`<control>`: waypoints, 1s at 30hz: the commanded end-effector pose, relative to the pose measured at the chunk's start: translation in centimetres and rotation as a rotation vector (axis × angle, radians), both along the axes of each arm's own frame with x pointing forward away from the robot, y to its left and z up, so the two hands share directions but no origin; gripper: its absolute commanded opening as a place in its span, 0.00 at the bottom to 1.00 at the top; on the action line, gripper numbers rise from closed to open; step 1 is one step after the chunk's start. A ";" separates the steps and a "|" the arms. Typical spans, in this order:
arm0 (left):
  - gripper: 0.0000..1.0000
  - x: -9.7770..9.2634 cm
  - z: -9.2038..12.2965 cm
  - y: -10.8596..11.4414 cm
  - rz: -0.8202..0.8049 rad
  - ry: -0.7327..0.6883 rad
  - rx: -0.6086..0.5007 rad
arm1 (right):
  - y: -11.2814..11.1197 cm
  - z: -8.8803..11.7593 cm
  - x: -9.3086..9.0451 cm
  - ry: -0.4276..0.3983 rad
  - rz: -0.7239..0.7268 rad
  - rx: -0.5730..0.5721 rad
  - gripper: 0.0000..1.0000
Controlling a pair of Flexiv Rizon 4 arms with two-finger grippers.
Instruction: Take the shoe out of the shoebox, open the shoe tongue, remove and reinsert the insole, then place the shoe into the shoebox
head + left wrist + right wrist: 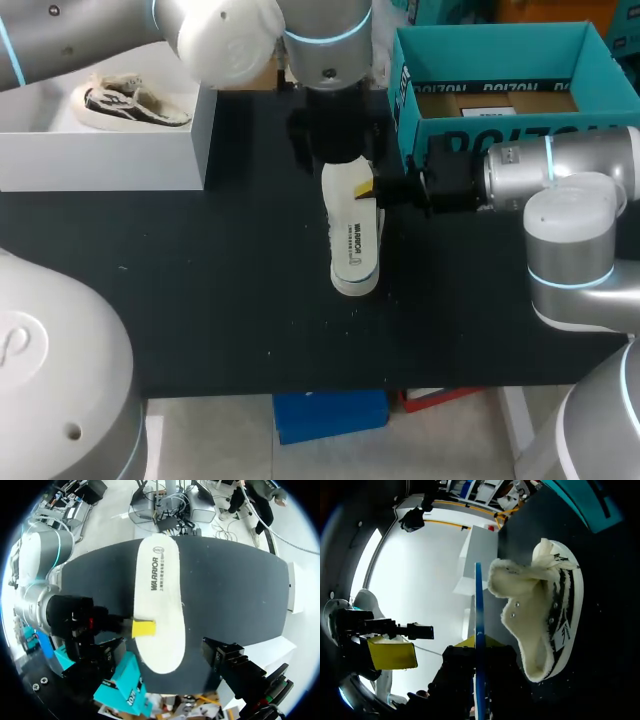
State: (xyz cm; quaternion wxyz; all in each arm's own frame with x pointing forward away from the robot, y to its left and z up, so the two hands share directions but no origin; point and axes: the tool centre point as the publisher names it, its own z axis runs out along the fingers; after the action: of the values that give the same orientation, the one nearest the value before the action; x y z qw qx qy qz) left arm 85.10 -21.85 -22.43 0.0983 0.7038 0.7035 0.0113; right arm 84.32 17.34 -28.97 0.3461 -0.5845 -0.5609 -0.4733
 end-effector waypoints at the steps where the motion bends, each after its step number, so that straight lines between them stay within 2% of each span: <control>1: 1.00 -3.1 0.3 0.2 0.013 -0.045 0.008 | 0.1 -0.1 -0.1 -0.001 -0.003 -0.001 0.00; 11: 1.00 -7.6 -0.5 -0.5 0.034 -0.035 0.019 | 0.1 -0.1 -0.1 -0.001 -0.003 -0.001 0.00; 20: 1.00 -9.9 -0.8 -0.6 0.038 -0.037 -0.009 | 0.1 -0.1 -0.1 -0.001 -0.003 -0.001 0.00; 23: 1.00 -10.3 -0.8 -0.3 0.002 -0.033 -0.082 | 0.1 -0.1 -0.1 -0.001 -0.003 -0.001 0.00; 25: 1.00 -10.6 -0.7 -0.1 -0.050 -0.031 -0.177 | 0.1 -0.1 -0.1 -0.001 -0.003 -0.001 0.00; 28: 1.00 -10.9 -0.8 1.0 -0.236 -0.006 -0.478 | 0.1 -0.1 -0.1 -0.001 -0.003 -0.001 0.00; 30: 1.00 -10.7 -1.1 1.6 -0.279 0.004 -0.610 | 0.1 -0.1 -0.1 -0.001 -0.003 -0.001 0.00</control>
State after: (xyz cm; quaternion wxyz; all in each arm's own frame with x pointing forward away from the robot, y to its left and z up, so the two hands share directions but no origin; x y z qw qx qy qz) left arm 74.32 -23.60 -22.68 0.1423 0.7209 0.6780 -0.0193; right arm 84.32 17.34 -28.98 0.3461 -0.5845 -0.5608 -0.4733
